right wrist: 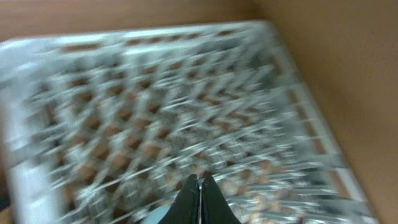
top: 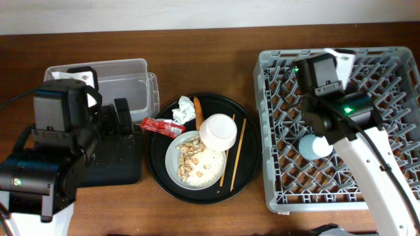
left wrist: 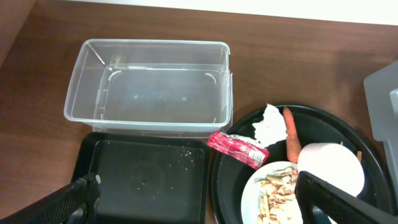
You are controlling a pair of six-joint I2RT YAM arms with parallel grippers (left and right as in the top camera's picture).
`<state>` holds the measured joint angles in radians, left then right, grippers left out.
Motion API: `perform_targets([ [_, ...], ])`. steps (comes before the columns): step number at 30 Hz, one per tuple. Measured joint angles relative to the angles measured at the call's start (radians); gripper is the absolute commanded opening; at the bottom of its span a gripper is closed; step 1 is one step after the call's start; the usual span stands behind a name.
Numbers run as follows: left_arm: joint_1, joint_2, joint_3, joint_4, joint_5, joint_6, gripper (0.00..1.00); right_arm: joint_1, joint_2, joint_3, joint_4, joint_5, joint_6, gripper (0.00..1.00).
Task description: Sort waste into correct bins and load items into the dishwasher rack
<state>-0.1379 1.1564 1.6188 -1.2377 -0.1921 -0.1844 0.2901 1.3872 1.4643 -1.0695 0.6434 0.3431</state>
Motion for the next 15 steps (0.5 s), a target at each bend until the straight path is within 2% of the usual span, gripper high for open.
perform_targets([
  [7, 0.0, 0.0, 0.0, 0.0, 0.0, 0.0, 1.0, 0.104, 0.082, 0.0, 0.06, -0.534, -0.039, 0.17],
  [8, 0.0, 0.0, 0.0, 0.0, 0.0, 0.0, 1.0, 0.128, 0.109, 0.0, 0.06, -0.569, -0.04, 0.21],
  [9, 0.0, 0.0, 0.0, 0.0, 0.0, 0.0, 1.0, 0.159, 0.15, 0.0, 0.06, -0.6, -0.043, 0.32],
  [10, 0.0, 0.0, 0.0, 0.0, 0.0, 0.0, 1.0, 0.179, 0.177, 0.0, 0.06, -0.614, -0.047, 0.37],
  [13, 0.0, 0.0, 0.0, 0.0, 0.0, 0.0, 1.0, 0.262, 0.294, 0.0, 0.06, -0.631, -0.086, 0.47],
  [15, 0.0, 0.0, 0.0, 0.0, 0.0, 0.0, 1.0, 0.339, 0.382, 0.0, 0.055, -0.569, -0.118, 0.54],
])
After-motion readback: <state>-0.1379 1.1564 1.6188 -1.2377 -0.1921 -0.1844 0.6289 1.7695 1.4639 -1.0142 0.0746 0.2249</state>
